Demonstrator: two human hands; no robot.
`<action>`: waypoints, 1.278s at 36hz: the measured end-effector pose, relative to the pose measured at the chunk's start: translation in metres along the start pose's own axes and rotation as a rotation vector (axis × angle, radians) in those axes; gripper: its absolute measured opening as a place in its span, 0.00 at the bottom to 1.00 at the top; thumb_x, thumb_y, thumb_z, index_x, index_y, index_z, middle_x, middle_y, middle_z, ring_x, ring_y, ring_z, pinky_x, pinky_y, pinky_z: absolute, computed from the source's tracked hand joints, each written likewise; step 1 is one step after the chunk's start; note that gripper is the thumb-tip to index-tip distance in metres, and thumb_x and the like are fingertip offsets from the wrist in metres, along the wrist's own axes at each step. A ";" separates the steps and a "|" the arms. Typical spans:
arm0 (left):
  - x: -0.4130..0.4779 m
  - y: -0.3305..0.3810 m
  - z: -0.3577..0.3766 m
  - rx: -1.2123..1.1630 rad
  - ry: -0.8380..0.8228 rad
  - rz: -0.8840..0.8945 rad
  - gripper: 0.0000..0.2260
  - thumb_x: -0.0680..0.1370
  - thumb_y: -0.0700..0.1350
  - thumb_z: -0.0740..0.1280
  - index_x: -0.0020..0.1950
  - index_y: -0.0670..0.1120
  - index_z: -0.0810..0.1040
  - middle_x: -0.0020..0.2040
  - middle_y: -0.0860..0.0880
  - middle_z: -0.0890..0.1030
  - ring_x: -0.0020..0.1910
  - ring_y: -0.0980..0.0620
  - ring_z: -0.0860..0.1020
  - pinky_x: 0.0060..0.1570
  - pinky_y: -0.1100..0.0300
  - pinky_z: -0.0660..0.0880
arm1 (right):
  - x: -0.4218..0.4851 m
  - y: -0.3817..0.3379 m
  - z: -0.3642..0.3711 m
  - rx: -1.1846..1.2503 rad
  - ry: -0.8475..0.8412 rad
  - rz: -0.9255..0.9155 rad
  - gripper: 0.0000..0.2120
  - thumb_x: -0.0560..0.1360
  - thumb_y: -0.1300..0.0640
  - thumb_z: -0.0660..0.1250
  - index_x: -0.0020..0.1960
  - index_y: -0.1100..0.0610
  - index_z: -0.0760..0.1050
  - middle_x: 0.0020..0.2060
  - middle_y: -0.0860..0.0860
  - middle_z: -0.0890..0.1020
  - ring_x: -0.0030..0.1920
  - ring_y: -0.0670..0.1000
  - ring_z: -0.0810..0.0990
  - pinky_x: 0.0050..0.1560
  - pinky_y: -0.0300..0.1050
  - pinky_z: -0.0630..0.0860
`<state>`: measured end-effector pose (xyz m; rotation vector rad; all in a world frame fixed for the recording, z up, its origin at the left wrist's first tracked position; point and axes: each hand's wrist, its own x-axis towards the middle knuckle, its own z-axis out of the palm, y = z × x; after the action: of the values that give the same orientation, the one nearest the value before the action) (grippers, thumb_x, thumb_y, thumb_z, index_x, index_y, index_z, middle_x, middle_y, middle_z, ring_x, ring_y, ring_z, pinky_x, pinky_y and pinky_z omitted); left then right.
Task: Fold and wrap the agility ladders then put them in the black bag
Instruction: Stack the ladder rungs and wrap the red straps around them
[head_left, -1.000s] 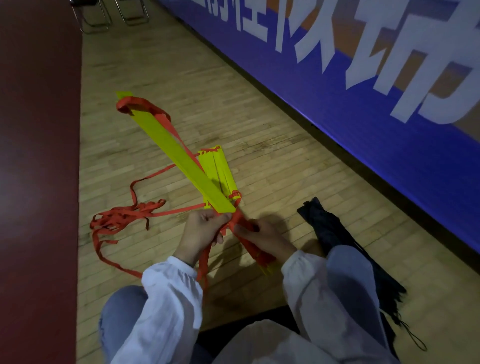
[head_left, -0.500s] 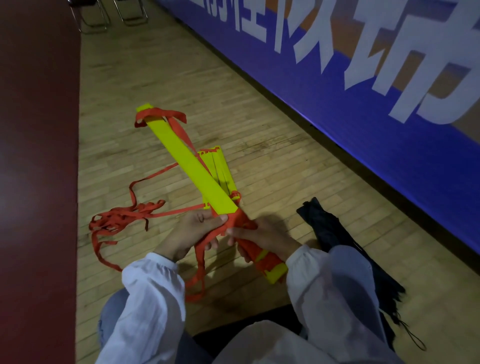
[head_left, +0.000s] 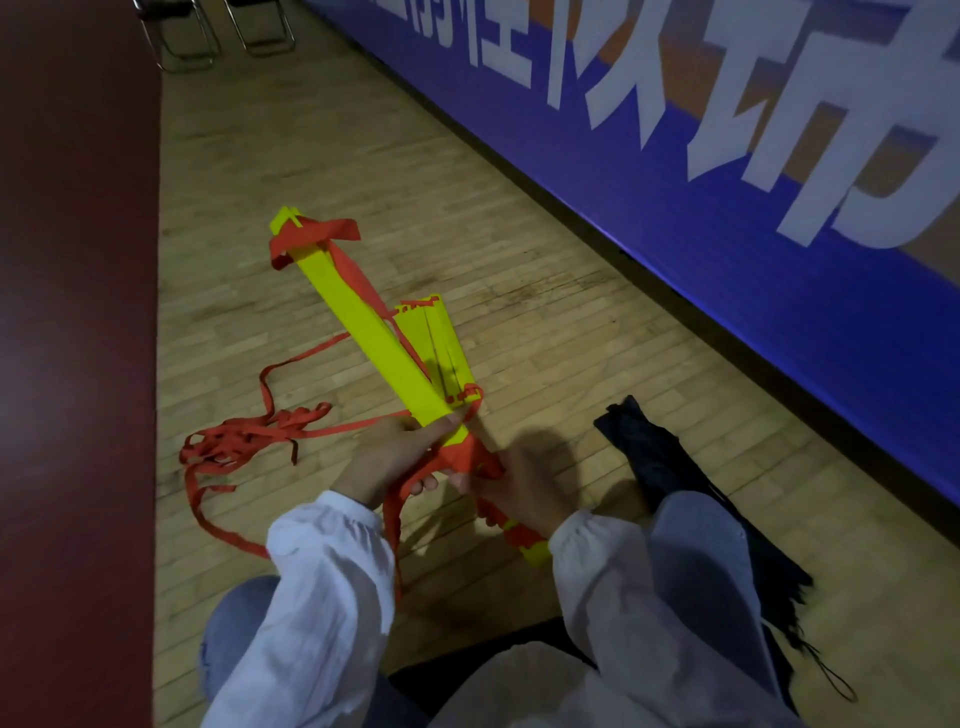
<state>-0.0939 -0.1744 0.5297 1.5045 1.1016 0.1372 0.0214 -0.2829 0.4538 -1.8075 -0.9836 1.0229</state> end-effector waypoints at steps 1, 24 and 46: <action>0.000 0.000 0.003 0.001 0.024 -0.002 0.15 0.77 0.52 0.68 0.42 0.40 0.77 0.27 0.44 0.81 0.18 0.53 0.73 0.18 0.65 0.68 | -0.001 0.000 0.002 -0.021 0.022 -0.007 0.10 0.68 0.40 0.72 0.32 0.44 0.78 0.26 0.46 0.80 0.30 0.45 0.78 0.43 0.57 0.79; -0.020 0.003 0.013 -0.009 0.019 0.094 0.10 0.79 0.45 0.67 0.39 0.42 0.74 0.19 0.47 0.76 0.14 0.57 0.70 0.16 0.67 0.65 | 0.000 -0.006 -0.005 0.313 -0.346 0.336 0.09 0.65 0.50 0.74 0.36 0.54 0.77 0.27 0.51 0.71 0.26 0.48 0.66 0.27 0.40 0.62; -0.004 -0.017 -0.018 -0.165 -0.239 -0.122 0.32 0.78 0.64 0.54 0.46 0.37 0.83 0.49 0.39 0.84 0.26 0.52 0.76 0.23 0.64 0.72 | -0.001 -0.003 -0.007 0.330 -0.089 0.167 0.10 0.74 0.52 0.70 0.44 0.59 0.75 0.28 0.51 0.71 0.25 0.47 0.67 0.27 0.40 0.63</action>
<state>-0.1165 -0.1670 0.5225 1.2671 0.9622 -0.0357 0.0261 -0.2848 0.4589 -1.5986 -0.6753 1.2965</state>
